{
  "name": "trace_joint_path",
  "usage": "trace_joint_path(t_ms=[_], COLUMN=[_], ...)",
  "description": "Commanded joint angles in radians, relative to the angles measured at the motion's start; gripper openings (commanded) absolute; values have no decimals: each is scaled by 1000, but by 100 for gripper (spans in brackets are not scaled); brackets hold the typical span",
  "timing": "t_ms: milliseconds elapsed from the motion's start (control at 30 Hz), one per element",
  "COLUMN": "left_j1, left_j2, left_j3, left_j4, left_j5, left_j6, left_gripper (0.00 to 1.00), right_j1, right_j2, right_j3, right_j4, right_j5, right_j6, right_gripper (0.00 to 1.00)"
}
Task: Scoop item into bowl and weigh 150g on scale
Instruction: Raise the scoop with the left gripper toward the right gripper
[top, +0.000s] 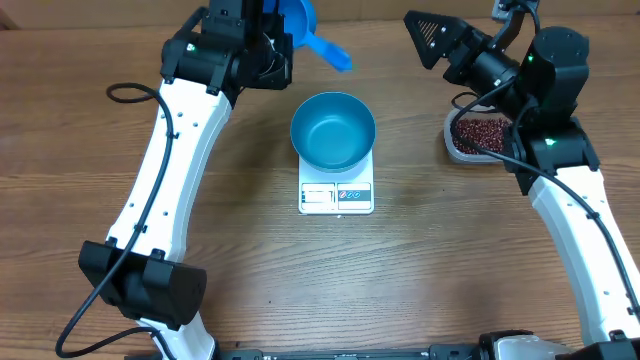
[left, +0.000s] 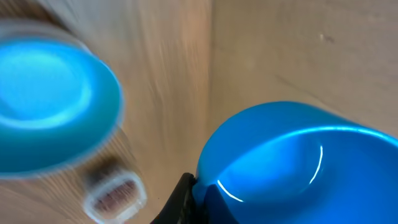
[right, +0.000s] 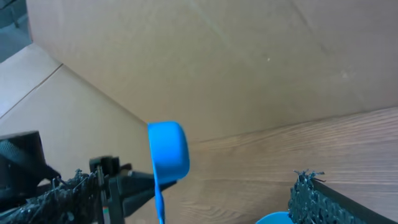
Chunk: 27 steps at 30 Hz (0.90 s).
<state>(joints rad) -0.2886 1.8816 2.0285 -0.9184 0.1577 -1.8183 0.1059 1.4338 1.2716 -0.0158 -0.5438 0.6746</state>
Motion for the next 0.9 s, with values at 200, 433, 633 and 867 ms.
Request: trace_joint_path(t_ms=[200, 433, 633, 867], left_j1=[-20, -54, -81, -89], left_j2=[2, 2, 2, 2], left_j3=[24, 24, 24, 24], left_j4=[61, 56, 56, 56], left_j5=[179, 121, 71, 52], left_j6=[-127, -127, -122, -114], left_gripper=[4, 4, 4, 4], right_j1=[100, 180, 192, 192], right_j2=[29, 39, 39, 49], right_j3=[29, 29, 29, 29], right_j4=[12, 15, 14, 14], right_j5=[-6, 11, 46, 49], right_j6=[2, -102, -104, -107], right_gripper=[98, 95, 85, 60])
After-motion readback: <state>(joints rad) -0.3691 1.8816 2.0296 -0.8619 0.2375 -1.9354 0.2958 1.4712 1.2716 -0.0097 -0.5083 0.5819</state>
